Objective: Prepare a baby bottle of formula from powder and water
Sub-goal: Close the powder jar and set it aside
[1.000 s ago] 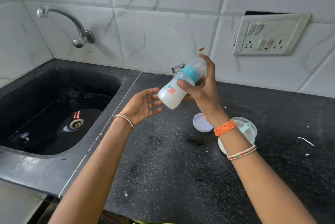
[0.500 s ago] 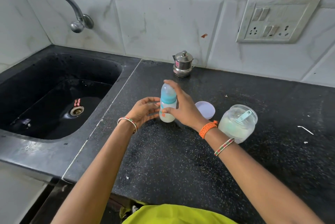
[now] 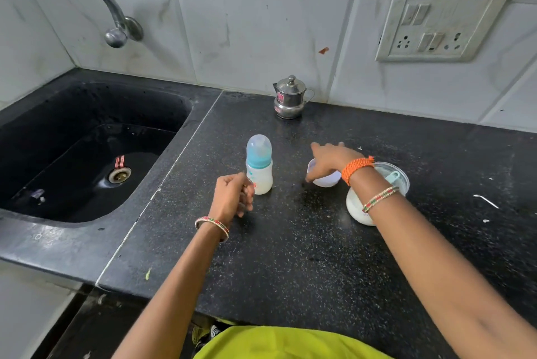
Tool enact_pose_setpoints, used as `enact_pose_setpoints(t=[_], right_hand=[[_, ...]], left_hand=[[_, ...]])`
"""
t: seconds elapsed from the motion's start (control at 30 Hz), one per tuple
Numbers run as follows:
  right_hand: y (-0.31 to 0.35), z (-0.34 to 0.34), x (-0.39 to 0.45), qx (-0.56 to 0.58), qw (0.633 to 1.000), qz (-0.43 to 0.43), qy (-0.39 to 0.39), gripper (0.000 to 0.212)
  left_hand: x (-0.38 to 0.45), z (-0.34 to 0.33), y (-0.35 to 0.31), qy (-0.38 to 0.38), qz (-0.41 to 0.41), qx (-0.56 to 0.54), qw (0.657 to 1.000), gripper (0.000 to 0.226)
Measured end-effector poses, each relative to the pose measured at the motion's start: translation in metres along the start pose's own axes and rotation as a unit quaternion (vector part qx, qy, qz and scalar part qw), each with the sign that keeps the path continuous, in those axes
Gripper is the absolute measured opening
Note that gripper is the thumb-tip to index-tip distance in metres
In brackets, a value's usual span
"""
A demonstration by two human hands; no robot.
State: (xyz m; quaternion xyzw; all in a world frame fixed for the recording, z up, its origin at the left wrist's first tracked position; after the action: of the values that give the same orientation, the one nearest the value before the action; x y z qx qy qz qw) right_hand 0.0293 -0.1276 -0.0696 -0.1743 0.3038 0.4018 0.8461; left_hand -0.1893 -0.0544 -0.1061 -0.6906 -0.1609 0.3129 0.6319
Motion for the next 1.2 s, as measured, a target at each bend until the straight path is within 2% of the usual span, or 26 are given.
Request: enact_pose_setpoints(t=[0.13,0.27,0.4,0.5,0.53,0.6,0.67,0.73,0.83,0.87,0.97,1.03,1.2], right_hand=[[-0.002,0.001,0.004,-0.026,0.999,0.004,0.034,0.094],[0.001,-0.001,0.006,-0.029,0.998,0.024,0.045,0.078],[-0.001,0.013,-0.005,0.055,0.996,0.053,-0.049,0.068],[-0.011,0.035,-0.040,0.228,0.953,0.112,-0.167,0.063],[-0.017,0.040,-0.054,0.283,0.930,0.124,-0.201,0.060],[-0.035,0.041,-0.078,0.358,0.894,0.129,-0.238,0.053],[-0.054,0.034,-0.096,0.396,0.872,0.127,-0.257,0.042],[-0.074,0.024,-0.111,0.401,0.865,0.110,-0.282,0.039],[-0.095,0.011,-0.129,0.388,0.871,0.084,-0.290,0.040],[-0.100,0.007,-0.133,0.381,0.876,0.079,-0.286,0.040],[-0.107,-0.002,-0.138,0.342,0.901,0.056,-0.262,0.035],[-0.105,-0.005,-0.137,0.312,0.919,0.053,-0.237,0.035],[-0.075,-0.005,-0.123,0.260,0.946,0.111,-0.156,0.065]], left_hand=[[-0.006,-0.026,-0.008,0.097,-0.001,0.025,0.995,0.020],[-0.005,-0.036,-0.003,0.149,0.013,0.031,0.988,0.024],[0.001,-0.043,0.001,0.183,-0.005,0.043,0.982,0.019],[0.005,-0.070,-0.001,0.236,-0.013,0.101,0.966,0.009],[0.006,-0.084,-0.002,0.263,-0.014,0.130,0.956,0.019],[0.012,-0.114,-0.003,0.288,-0.024,0.212,0.934,0.056],[0.017,-0.141,-0.009,0.267,-0.064,0.289,0.917,0.091],[0.022,-0.165,-0.017,0.254,-0.097,0.307,0.912,0.113],[0.029,-0.192,-0.025,0.233,-0.127,0.288,0.920,0.125],[0.031,-0.197,-0.026,0.226,-0.138,0.266,0.927,0.119],[0.029,-0.205,-0.023,0.213,-0.157,0.213,0.941,0.082],[0.028,-0.199,-0.022,0.196,-0.169,0.187,0.948,0.077],[0.032,-0.163,-0.022,0.162,-0.188,0.176,0.952,0.084]])
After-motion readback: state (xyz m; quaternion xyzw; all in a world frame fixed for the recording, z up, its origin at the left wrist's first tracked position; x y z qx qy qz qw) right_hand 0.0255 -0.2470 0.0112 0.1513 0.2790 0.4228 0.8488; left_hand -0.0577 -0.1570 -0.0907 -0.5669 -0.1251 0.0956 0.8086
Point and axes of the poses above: each hand's wrist, its own x-axis towards the middle knuckle, its own z-axis out of the back of the hand, y = z × x, the point moved 5 cm from there along x, towards the middle knuckle, and after that the axes turned 13 degrees about y, right-handed, at the moved point
